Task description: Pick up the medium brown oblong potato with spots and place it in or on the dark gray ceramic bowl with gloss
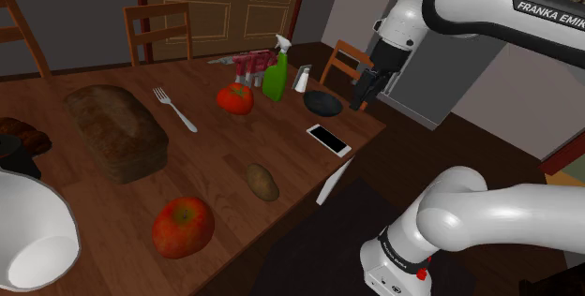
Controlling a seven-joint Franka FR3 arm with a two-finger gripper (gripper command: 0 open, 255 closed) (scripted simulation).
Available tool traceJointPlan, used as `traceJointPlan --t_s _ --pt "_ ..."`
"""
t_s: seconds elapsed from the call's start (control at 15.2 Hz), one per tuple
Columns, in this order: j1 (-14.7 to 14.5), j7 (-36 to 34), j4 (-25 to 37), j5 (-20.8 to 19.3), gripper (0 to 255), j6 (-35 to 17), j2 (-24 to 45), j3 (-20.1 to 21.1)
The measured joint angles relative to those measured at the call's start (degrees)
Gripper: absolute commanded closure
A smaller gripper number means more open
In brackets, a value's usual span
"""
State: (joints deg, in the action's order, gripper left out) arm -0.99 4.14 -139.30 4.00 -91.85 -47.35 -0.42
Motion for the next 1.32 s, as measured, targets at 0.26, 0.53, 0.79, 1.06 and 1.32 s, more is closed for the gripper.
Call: traceJointPlan --t_s 0.26,0.53,0.79,1.06,1.32 --pt "-0.9 -3.1 -1.1 1.3 0 -1.8 0.4 3.3" --pt "-2.4 -8.7 -3.2 3.4 0 -6.5 2.5 9.4" --pt "-3.7 -14.6 -4.0 5.1 0 -10.9 5.8 15.6" --pt "-4.4 -21.3 -2.8 5.9 0 -15.6 11.6 22.5" --pt "-4.0 -28.2 -0.7 5.0 0 -20.1 18.3 29.2"
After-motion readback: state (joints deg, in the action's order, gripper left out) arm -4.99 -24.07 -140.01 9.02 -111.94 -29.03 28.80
